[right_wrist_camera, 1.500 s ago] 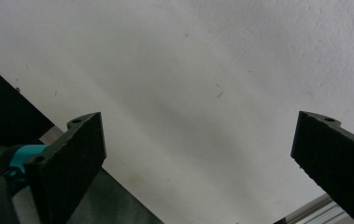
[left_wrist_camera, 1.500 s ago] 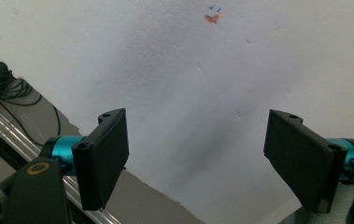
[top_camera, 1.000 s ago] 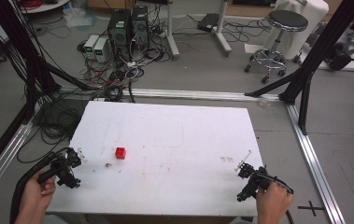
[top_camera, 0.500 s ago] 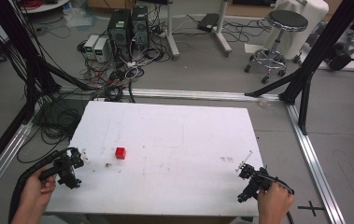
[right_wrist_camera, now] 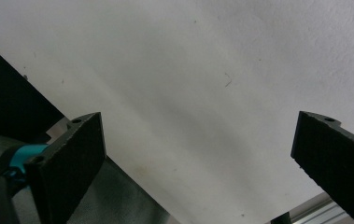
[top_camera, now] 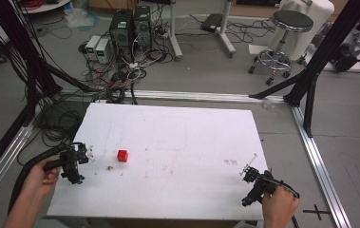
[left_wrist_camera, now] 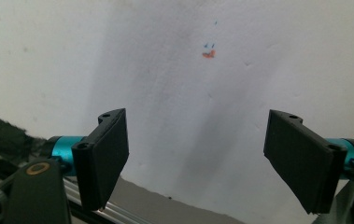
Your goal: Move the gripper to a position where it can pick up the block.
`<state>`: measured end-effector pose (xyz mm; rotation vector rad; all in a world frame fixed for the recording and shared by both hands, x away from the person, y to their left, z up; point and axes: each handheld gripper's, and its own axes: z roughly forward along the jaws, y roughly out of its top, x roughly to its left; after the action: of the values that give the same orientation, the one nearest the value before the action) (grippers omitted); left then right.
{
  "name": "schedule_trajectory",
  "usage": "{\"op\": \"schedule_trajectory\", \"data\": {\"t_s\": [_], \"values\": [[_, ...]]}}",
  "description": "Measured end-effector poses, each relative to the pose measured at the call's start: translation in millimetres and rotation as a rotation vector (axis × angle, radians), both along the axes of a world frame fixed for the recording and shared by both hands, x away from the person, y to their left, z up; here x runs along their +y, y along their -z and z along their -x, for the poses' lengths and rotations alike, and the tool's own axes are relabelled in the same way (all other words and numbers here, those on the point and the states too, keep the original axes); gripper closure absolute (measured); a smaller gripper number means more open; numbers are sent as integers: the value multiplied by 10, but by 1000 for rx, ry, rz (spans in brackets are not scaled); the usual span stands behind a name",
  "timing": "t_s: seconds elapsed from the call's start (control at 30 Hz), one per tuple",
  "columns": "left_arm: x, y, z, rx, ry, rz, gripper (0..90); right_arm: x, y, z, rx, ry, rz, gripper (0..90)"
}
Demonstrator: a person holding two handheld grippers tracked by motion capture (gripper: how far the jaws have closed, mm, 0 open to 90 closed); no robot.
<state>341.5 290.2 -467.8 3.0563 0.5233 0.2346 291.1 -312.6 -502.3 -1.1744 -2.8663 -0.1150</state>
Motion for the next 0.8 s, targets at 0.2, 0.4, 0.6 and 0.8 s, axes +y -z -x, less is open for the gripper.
{"op": "schedule_trajectory", "data": {"t_s": [0.2,0.4,0.6,0.8], "values": [[-30,-47,-158,3,44,-4,225,-19,-11,4,-6,2,-7,23],[-98,-114,-312,25,116,9,225,-20,-11,4,-7,0,-8,23],[-201,-170,-452,28,172,4,225,-20,-9,1,-5,-6,-5,23],[-336,-203,-571,28,222,18,225,-30,-5,8,-10,-6,-11,23]]}}
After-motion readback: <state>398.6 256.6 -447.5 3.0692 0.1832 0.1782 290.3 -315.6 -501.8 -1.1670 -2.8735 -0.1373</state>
